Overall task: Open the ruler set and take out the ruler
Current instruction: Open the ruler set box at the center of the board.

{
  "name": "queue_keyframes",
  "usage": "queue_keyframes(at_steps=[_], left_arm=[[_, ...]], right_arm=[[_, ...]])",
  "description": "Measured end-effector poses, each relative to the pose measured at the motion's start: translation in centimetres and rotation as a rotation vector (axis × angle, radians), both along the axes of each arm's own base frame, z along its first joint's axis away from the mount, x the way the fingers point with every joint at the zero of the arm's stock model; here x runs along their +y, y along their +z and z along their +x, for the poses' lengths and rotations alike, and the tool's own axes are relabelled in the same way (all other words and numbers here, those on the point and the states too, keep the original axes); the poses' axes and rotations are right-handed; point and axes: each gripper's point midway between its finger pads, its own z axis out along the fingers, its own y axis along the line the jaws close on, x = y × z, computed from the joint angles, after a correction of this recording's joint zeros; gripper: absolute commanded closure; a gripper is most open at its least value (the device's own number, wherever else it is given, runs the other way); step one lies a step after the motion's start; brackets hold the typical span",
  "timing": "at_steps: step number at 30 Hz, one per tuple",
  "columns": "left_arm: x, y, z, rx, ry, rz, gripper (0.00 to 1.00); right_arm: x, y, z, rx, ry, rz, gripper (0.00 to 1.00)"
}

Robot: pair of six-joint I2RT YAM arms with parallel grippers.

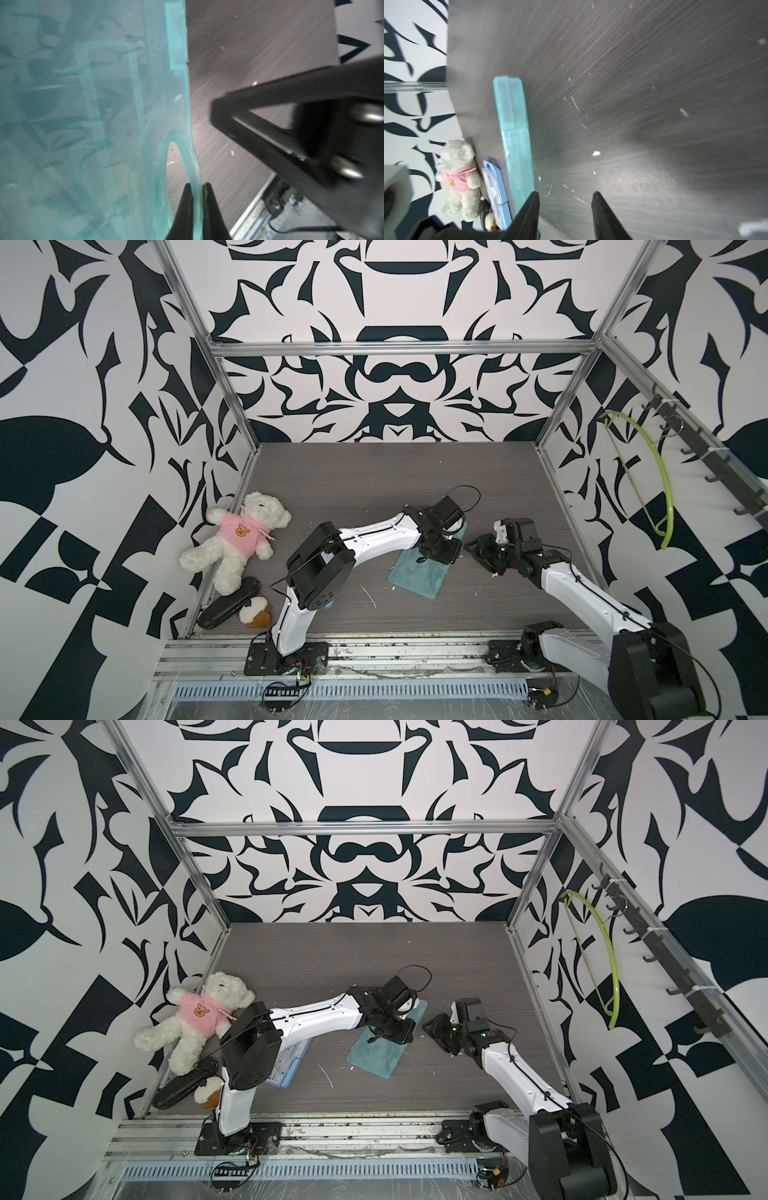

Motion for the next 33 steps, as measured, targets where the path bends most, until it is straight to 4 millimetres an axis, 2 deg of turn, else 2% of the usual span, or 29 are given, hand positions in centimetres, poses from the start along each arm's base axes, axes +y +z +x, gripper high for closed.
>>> queue_keyframes(at_steps=[9,12,18,33], left_arm=[[0.1,0.0,-0.6,0.035,-0.008,0.002,1.0],[0.2,0.0,-0.7,0.037,-0.009,0.003,1.0],[0.0,0.5,-0.6,0.035,-0.009,-0.001,1.0],[0.1,0.7,-0.7,0.04,-0.009,0.006,1.0]], right_arm=[[-0.1,2.4,3.4,-0.181,-0.059,0.101,0.6],[0.0,2.5,3.9,-0.193,-0.064,0.117,0.63],[0.2,1.3,4.3,-0.158,-0.062,0.132,0.67],[0.5,1.6,5.0,-0.168,-0.073,0.175,0.77]])
